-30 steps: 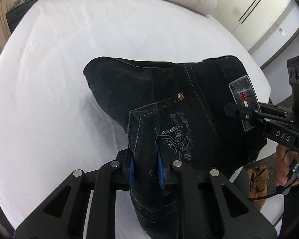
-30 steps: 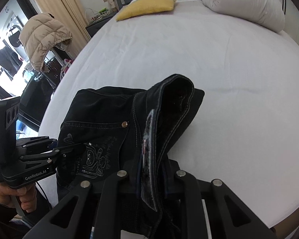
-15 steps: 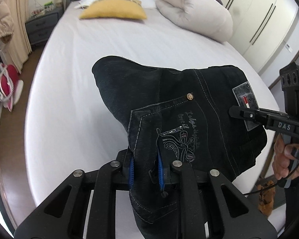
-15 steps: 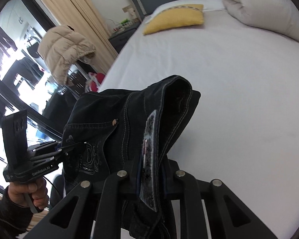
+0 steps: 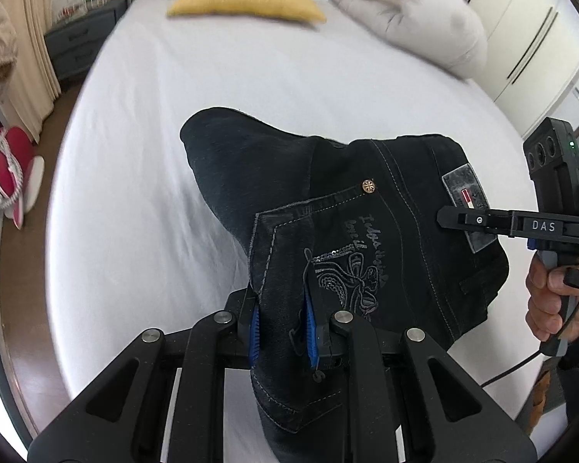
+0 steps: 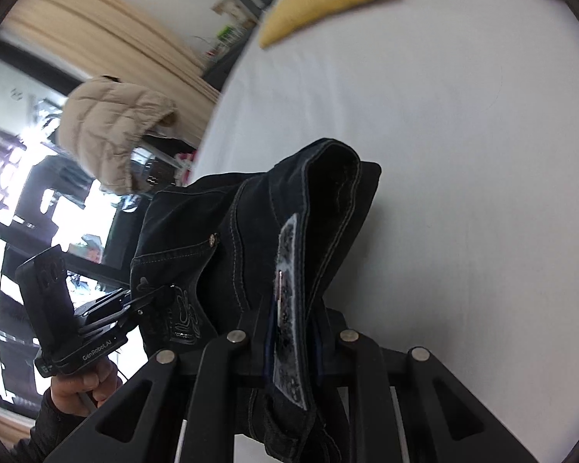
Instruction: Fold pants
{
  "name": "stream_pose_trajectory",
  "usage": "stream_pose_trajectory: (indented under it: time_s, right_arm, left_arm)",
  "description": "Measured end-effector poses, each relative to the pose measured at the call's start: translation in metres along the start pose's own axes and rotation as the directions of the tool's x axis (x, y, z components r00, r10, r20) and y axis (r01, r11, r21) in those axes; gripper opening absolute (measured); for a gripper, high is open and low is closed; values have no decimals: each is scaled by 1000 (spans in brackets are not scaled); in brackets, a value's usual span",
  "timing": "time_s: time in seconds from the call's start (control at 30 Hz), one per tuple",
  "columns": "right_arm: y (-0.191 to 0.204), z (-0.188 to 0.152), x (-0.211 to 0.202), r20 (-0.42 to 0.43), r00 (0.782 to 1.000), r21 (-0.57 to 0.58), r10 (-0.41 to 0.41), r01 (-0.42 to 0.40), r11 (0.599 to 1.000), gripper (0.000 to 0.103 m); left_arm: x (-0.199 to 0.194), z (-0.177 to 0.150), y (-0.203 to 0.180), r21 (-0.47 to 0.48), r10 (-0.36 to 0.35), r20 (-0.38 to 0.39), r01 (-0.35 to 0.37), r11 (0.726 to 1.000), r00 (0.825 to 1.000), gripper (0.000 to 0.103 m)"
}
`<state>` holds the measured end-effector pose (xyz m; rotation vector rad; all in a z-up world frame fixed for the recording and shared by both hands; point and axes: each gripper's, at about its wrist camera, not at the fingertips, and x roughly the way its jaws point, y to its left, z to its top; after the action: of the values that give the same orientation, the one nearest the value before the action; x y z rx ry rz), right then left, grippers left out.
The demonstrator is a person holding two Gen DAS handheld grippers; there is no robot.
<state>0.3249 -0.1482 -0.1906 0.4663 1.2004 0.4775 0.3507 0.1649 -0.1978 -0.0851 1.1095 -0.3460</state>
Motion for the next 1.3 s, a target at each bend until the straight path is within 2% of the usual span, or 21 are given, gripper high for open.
stream_pose_trajectory:
  time_s: [0.1,0.2,0.3,0.47,0.53,0.57,0.63,0.7,0.8,0.87,0.93,0.97,1.0,1.03,1.07,1.1,1.13,1.17,1.23,1.27,1.3]
  right_arm:
    - [-25,-2,12,9,1000,72,14,-15,997,25]
    - [-45,-10,16,43,995,113,95,-99,989,25]
    - [-47,-13,17,61,991,113,119,-126,986,26]
    - [-51,-13,15,84,984,134,154,-165,977,29]
    - [-51,-14,12,104,982,143,161,-175,974,36]
    - [-49,-16,8,121,982,144,145,-162,976,38]
    - [-47,-17,-2,164,981,149,103,-128,981,49]
    - [-44,-24,-19,206,978,148,23,-55,987,56]
    - [-32,-35,-41,243,969,114,-54,26,993,58]
    - [-8,-49,-65,304,947,58,-108,95,994,58]
    - [11,-61,-84,363,921,8,-140,147,989,71]
    - [27,-70,-97,409,898,-26,-162,189,982,75]
    - [37,-77,-107,444,879,-49,-172,216,975,79]
    - [56,-88,-122,497,850,-83,-176,249,965,80]
    - [69,-97,-132,535,825,-100,-180,274,957,84]
    - [77,-102,-140,560,808,-107,-184,290,951,91]
    - [95,-115,-155,609,770,-113,-188,319,941,97]
    - [104,-124,-165,642,745,-117,-181,328,937,99]
    - [126,-144,-188,711,686,-130,-153,343,930,103]
    - [141,-159,-203,755,637,-129,-157,379,916,103]
    - [150,-171,-215,786,594,-121,-170,418,900,103]
  left_arm:
    - [26,-5,11,-26,4,-14,-5,1000,1000,24]
    - [30,-9,18,-31,8,0,-8,999,1000,32]
    - [29,-13,24,-31,14,2,-13,999,1000,40]
    - [29,-16,26,-42,31,18,-31,999,999,49]
    - [27,-12,26,-46,34,25,-32,998,999,50]
    - [23,-14,28,-46,38,28,-36,998,999,50]
    - [16,-15,26,-40,61,43,-59,997,997,50]
    - [4,-18,26,-37,93,72,-91,995,993,50]
    - [-27,-28,22,-41,143,157,-138,990,977,50]
    - [-56,-39,11,-35,189,245,-186,982,951,54]
    - [-94,-55,-5,-32,245,357,-251,968,901,72]
    - [-113,-64,-14,-32,264,410,-275,961,873,77]
    - [-134,-75,-24,-34,280,467,-299,954,839,88]
    - [-147,-81,-42,-44,301,519,-327,944,800,102]
    - [-170,-95,-53,-62,328,573,-360,931,751,103]
    - [-190,-107,-60,-72,341,612,-380,922,714,103]
    - [-211,-120,-71,-80,351,652,-399,913,672,103]
    - [-229,-130,-81,-92,367,673,-419,903,643,103]
    - [-256,-142,-99,-106,373,695,-425,899,615,103]
    - [-268,-152,-106,-115,374,706,-425,898,602,103]
    - [-281,-164,-112,-134,390,714,-433,891,581,103]
